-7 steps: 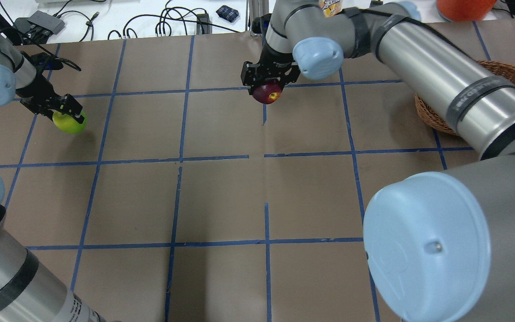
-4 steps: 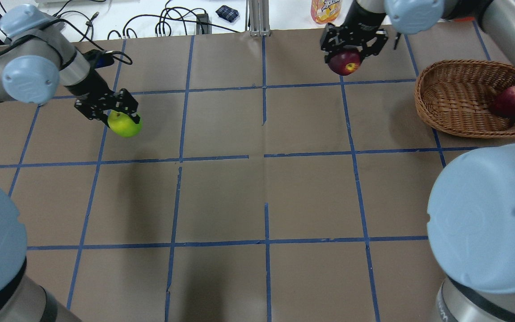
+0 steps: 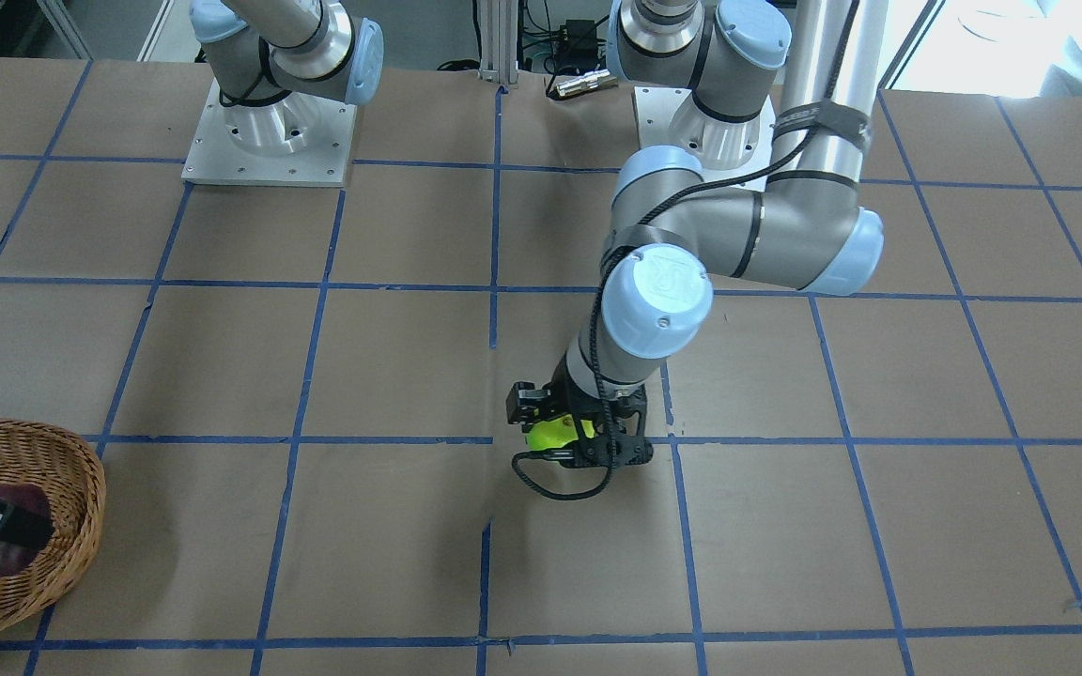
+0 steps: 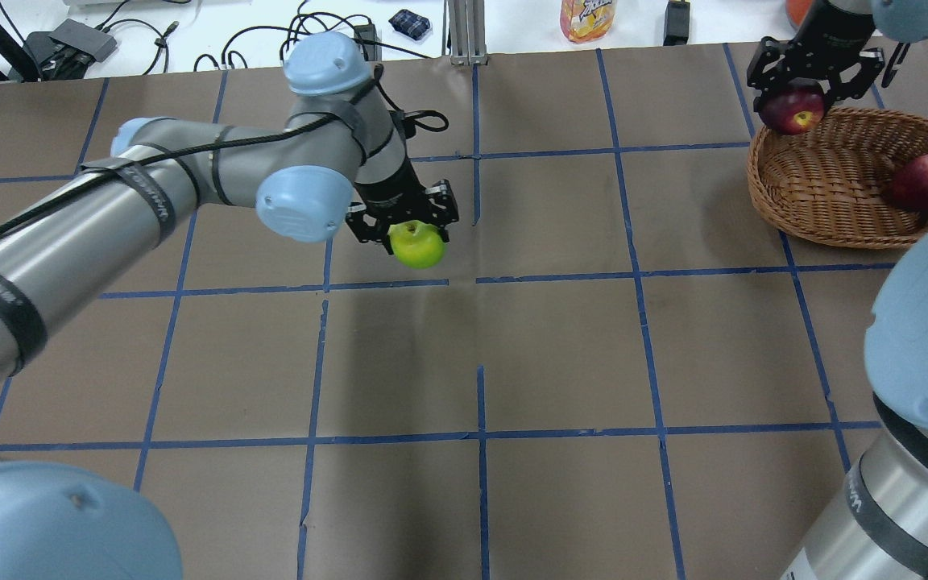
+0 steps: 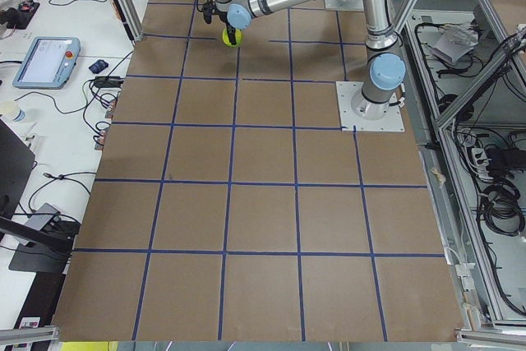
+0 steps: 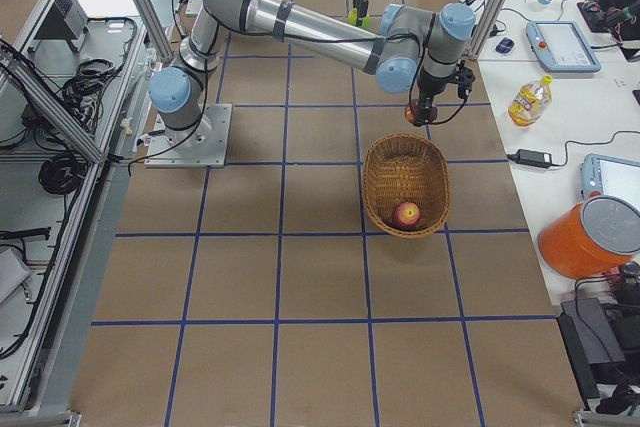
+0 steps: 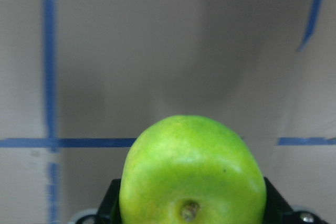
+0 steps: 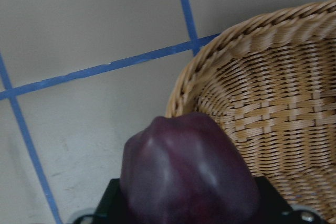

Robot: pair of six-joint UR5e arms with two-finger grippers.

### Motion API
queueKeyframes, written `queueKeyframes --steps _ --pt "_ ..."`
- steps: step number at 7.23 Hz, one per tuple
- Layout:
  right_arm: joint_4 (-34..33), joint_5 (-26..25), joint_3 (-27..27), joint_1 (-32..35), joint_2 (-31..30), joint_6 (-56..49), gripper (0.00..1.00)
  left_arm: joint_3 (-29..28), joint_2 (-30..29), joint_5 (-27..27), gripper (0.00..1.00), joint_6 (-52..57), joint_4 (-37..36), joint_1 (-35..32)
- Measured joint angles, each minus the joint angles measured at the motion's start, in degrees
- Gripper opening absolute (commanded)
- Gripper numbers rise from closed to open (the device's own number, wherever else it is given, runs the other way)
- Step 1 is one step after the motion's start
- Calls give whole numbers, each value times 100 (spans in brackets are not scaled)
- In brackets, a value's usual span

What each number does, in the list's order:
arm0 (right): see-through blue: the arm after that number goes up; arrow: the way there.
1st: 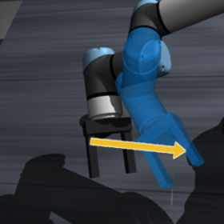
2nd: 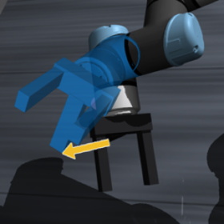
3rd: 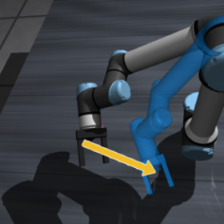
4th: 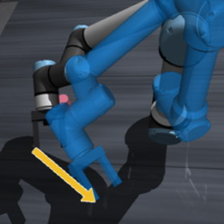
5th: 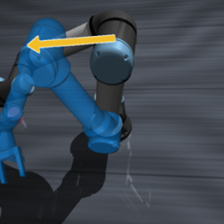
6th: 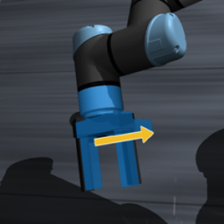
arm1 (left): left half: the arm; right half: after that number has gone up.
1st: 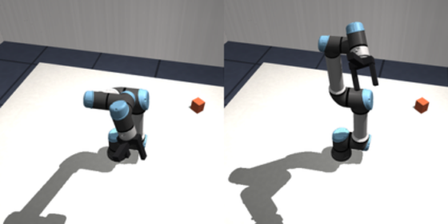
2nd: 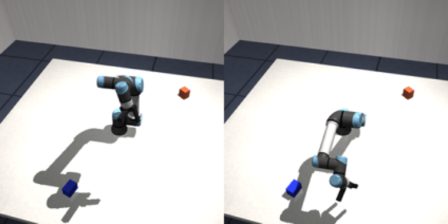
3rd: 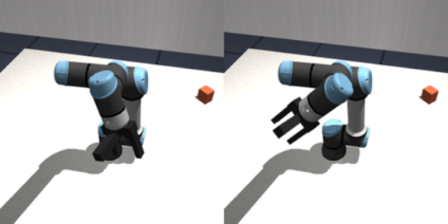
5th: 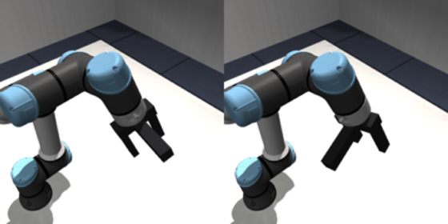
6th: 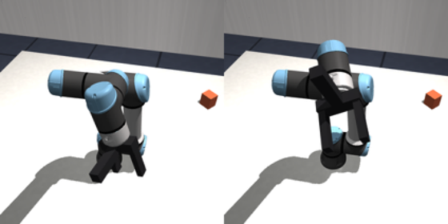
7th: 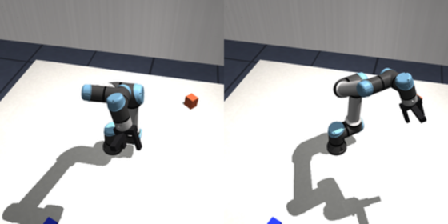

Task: Put all apples into basket
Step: 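Drop the dark apple into the basket with right while left sets green apple mid-table, then withdraw the left gripper to rest while the right gripper moves toward the green apple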

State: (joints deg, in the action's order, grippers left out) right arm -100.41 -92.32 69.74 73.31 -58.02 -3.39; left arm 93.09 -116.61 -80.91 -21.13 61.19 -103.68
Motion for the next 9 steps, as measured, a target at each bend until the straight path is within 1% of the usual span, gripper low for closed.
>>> queueKeyframes --steps 1,2,4,6,7,9 --pt "-40 -88 23 -189 69 -372 0 1 -189 -143 78 -400 -322 -275" --pt "-164 -117 40 -391 173 -729 0 8 -371 -336 100 -617 -556 -464" --pt "-584 -138 61 -680 423 -1252 0 -19 -590 -750 100 -700 -895 -712" --pt "-768 -145 67 -798 612 -1458 0 -123 -416 -856 100 -517 -1006 -719" --pt "-824 -153 71 -868 689 -1534 0 -343 -144 -850 100 -140 -586 -497" --pt "-856 -158 103 -989 786 -1584 1 -1153 552 -785 100 580 1229 125"
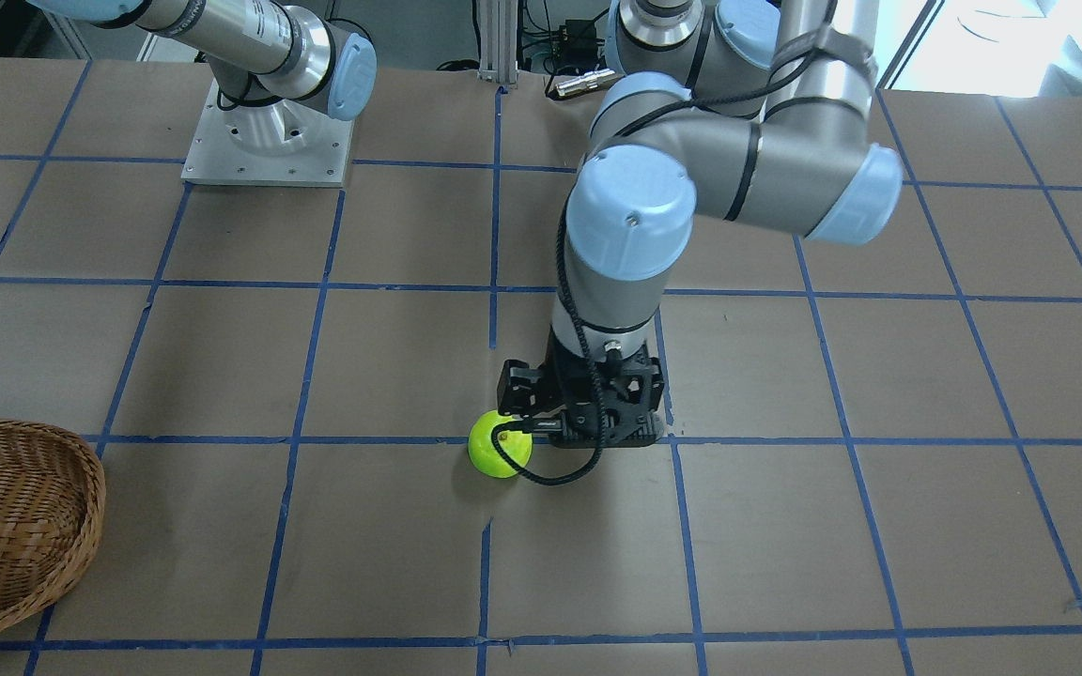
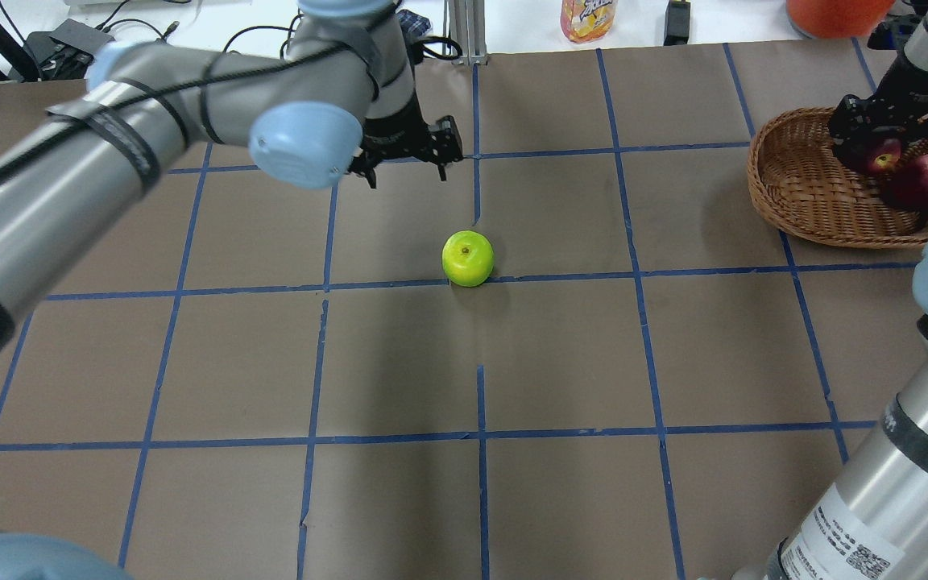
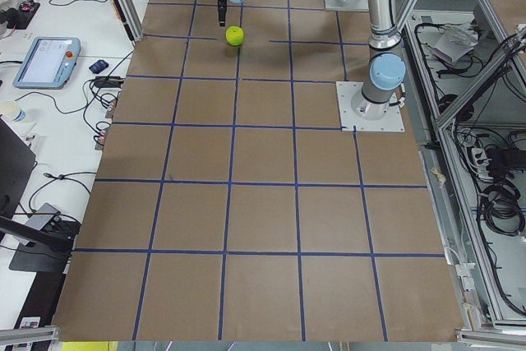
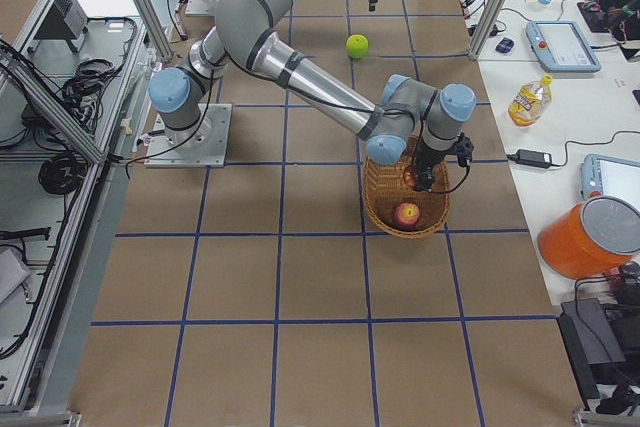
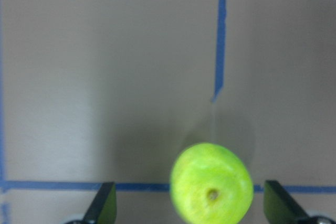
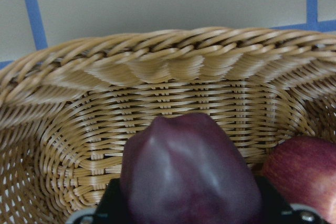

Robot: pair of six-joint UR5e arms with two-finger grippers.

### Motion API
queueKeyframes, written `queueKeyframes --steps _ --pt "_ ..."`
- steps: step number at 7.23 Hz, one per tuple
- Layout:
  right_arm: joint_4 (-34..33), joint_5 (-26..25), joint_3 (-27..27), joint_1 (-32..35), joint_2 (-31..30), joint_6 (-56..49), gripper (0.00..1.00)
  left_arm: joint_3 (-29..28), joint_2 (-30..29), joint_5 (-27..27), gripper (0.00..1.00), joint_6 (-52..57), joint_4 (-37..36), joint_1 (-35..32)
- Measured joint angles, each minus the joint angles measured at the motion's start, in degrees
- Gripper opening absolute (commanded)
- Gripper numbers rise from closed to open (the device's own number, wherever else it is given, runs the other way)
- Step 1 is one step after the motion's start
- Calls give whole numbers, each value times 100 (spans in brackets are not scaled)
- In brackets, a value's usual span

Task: Put all apples into basket
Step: 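Withdraw the left gripper to rest while the right gripper moves toward the green apple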

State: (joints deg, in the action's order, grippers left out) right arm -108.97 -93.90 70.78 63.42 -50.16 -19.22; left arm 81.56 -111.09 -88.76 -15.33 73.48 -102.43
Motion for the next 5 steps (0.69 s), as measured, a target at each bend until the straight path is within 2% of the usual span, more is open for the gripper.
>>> queueKeyframes --steps 1,2,3,5 --pt "-8 -1 20 -33 51 -4 16 -253 355 -12 100 148 758 198" --pt "-26 1 28 -50 109 -8 77 -306 662 -32 100 268 1258 415" --pt "-52 7 30 -61 159 -12 100 -276 936 -45 100 552 1634 716" --pt "-73 28 31 -66 204 -4 100 -188 1479 -54 100 1138 2206 1202"
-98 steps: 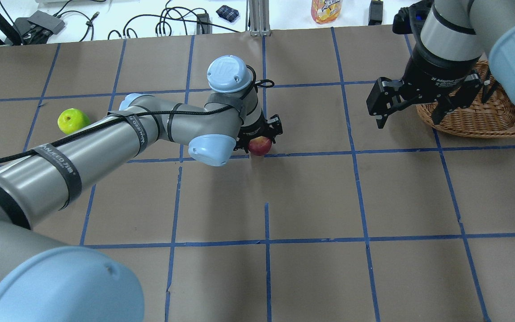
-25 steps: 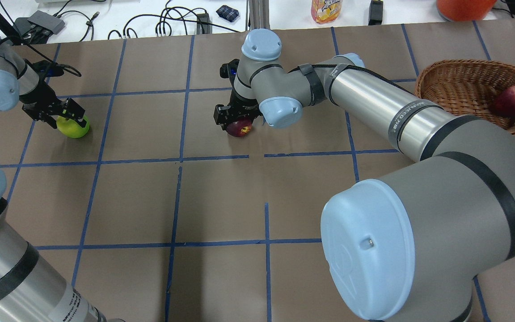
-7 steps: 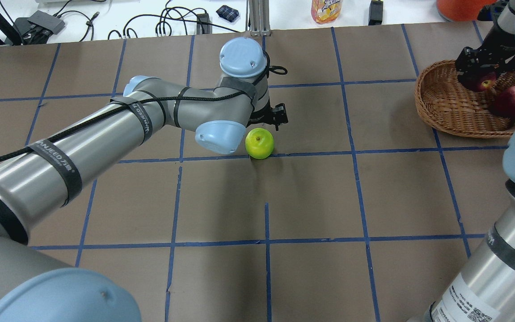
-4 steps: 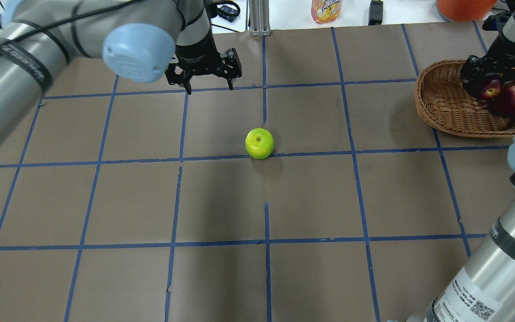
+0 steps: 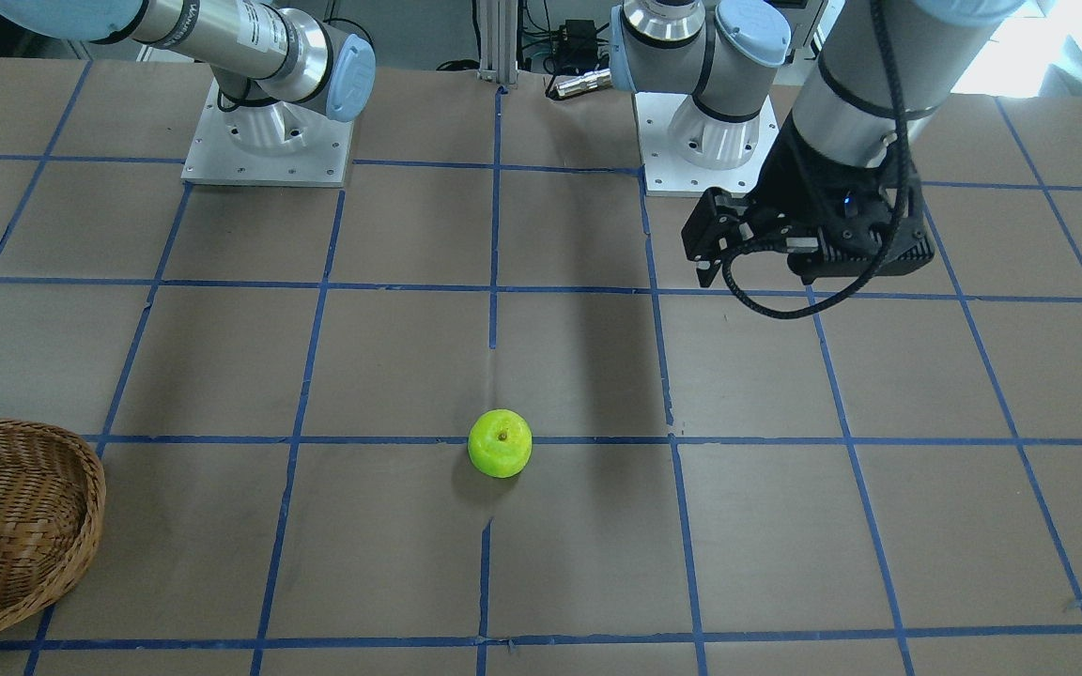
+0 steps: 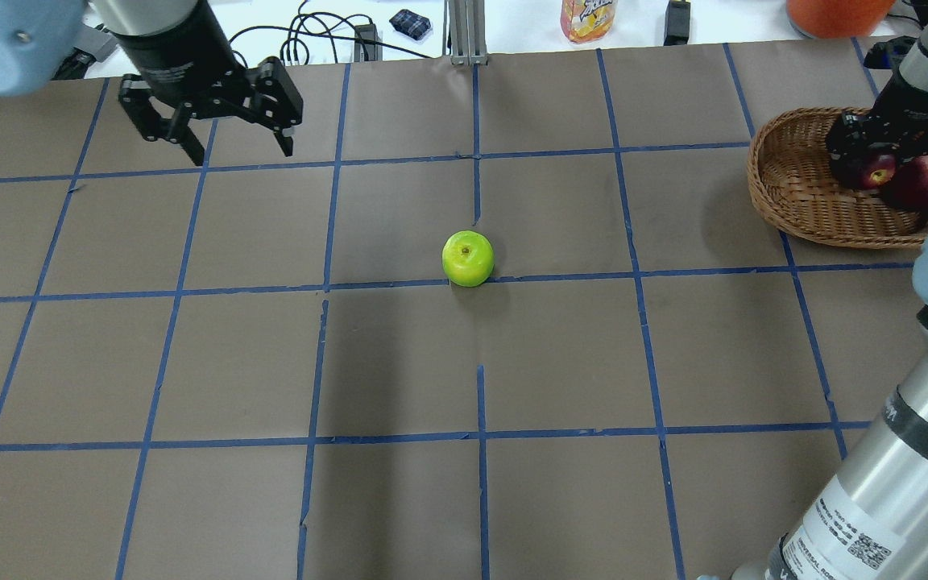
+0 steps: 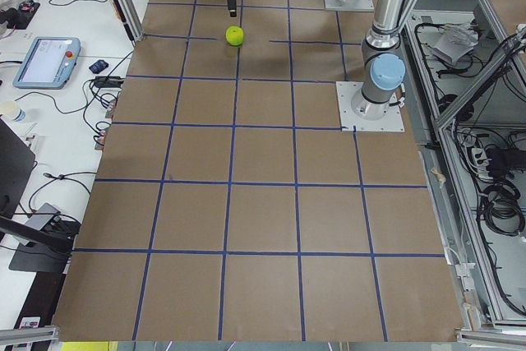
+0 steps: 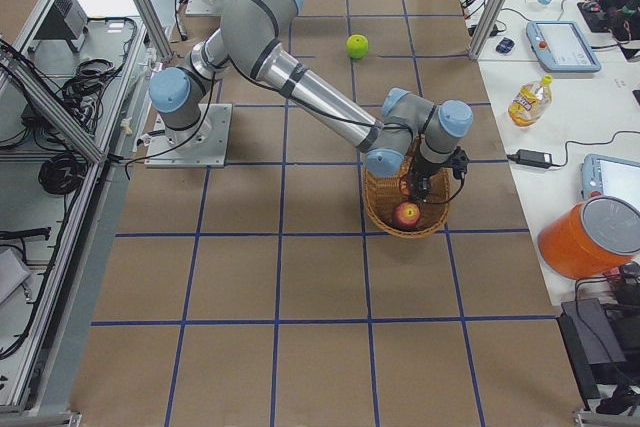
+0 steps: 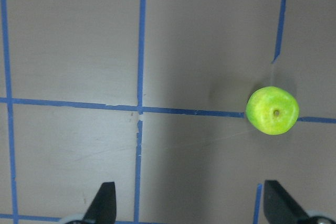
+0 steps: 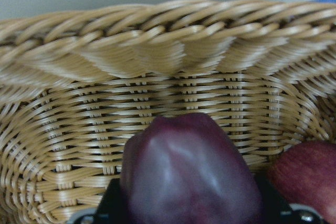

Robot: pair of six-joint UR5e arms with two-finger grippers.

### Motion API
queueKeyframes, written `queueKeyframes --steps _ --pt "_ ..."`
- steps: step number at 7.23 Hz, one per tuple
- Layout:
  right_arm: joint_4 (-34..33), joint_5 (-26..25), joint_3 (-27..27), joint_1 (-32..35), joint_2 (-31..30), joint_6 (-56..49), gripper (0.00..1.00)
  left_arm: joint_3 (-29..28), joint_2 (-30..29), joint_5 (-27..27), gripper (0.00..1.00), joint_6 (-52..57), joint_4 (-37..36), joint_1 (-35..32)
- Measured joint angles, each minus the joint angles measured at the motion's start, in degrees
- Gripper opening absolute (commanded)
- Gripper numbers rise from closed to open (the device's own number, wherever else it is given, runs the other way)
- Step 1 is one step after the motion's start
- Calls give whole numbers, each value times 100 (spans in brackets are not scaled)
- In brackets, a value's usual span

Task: Put all apples into basket
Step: 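Withdraw the left gripper to rest while the right gripper moves toward the green apple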

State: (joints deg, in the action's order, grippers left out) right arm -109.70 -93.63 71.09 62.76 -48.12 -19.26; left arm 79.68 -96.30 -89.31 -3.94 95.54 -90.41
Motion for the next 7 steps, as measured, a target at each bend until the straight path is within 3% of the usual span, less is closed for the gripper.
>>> queueKeyframes --steps 3,5,7 --pt "342 16 -65 28 -216 73 100 550 784 10 100 142 121 121" --pt "1263 131 -108 269 -906 136 100 672 814 -52 100 221 -36 215" --pt "1935 242 -102 1103 -1482 887 100 586 718 -106 100 363 -91 281"
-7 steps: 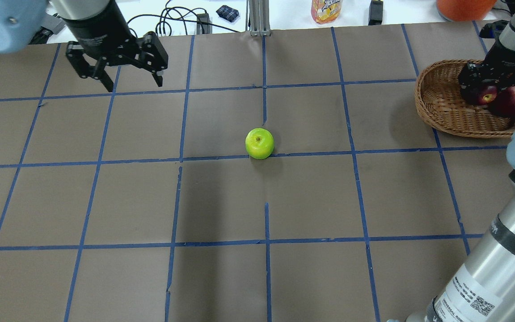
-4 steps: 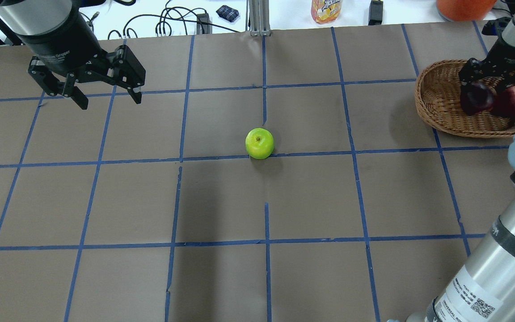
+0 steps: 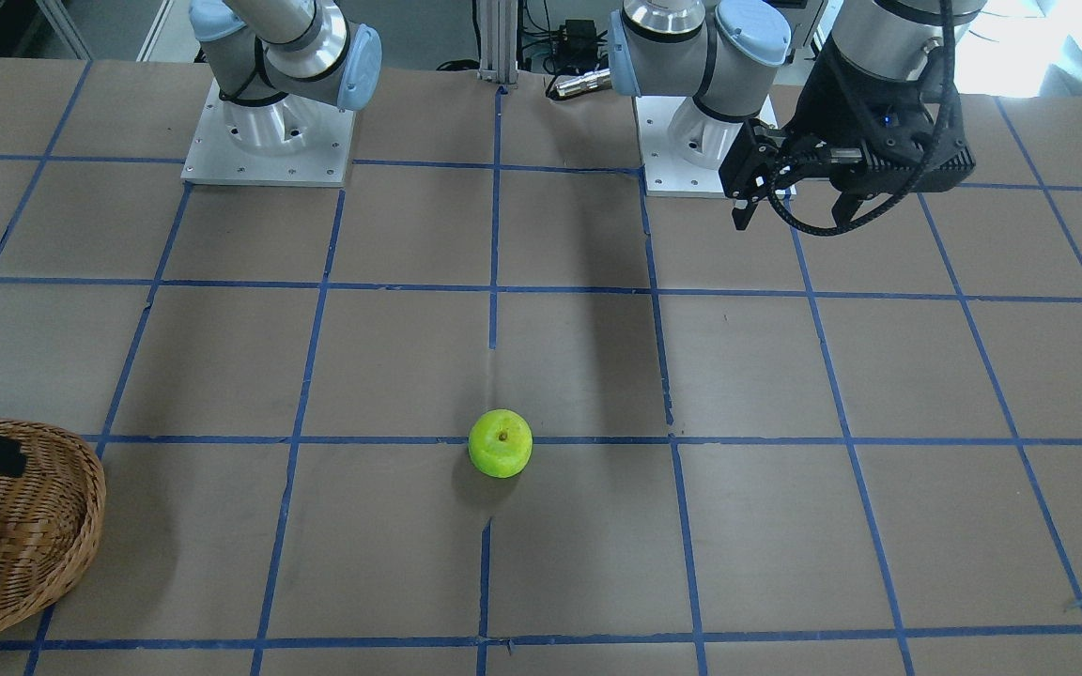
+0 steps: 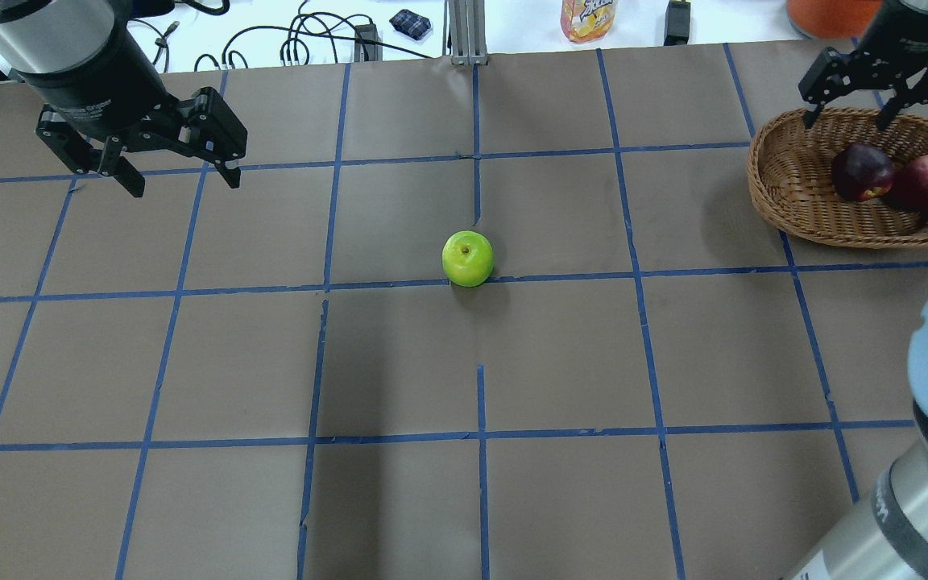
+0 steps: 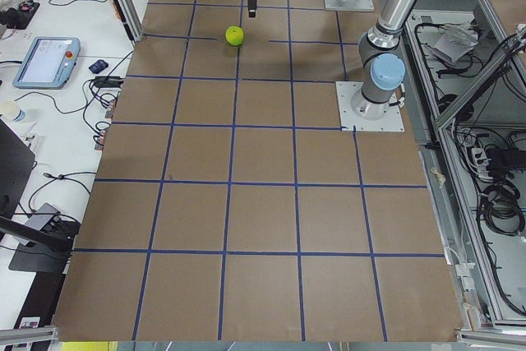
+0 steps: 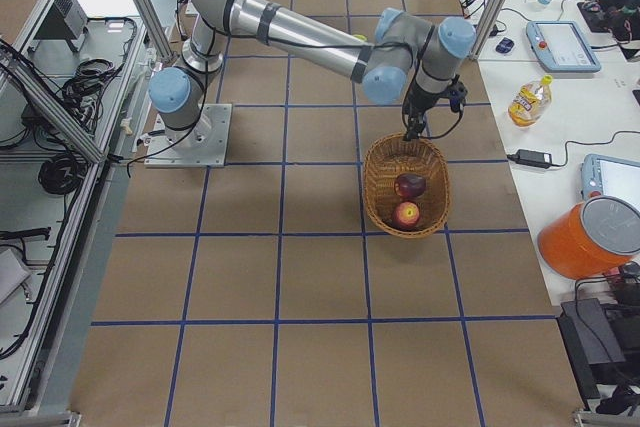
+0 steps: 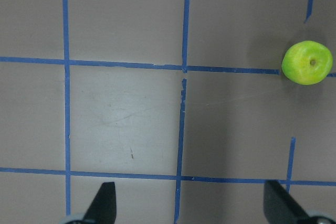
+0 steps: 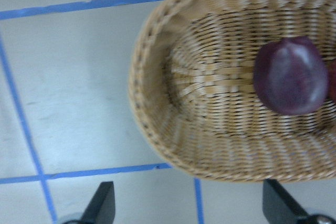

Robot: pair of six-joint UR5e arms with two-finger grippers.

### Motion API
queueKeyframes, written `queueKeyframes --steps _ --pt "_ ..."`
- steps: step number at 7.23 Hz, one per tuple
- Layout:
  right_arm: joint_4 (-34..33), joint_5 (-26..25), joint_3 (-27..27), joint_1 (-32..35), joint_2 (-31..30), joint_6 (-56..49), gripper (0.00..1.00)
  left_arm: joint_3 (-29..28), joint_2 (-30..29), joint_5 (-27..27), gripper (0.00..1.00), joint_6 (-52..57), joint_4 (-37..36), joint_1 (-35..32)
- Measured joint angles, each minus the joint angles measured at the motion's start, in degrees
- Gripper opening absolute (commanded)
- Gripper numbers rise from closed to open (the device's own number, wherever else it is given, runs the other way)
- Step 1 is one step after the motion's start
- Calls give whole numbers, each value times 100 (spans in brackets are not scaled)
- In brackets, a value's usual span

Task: Put all apples into basket
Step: 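Withdraw the left gripper to rest while the right gripper moves toward the green apple, then lower the right gripper onto the green apple and grasp it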

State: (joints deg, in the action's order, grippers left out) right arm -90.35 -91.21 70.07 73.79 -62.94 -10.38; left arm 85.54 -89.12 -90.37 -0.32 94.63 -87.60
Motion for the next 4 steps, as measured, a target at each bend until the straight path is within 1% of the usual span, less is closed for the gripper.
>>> queueKeyframes --steps 1,2,3,4 --pt "82 28 11 638 -83 619 100 -21 -10 9 100 167 -9 43" --pt "84 157 19 1182 -37 1123 100 -17 6 23 100 269 -11 104" --pt "3 460 22 1608 86 1597 100 2 37 31 100 314 -8 172" --pt "-223 697 24 1947 222 2070 100 29 65 35 100 335 -8 222"
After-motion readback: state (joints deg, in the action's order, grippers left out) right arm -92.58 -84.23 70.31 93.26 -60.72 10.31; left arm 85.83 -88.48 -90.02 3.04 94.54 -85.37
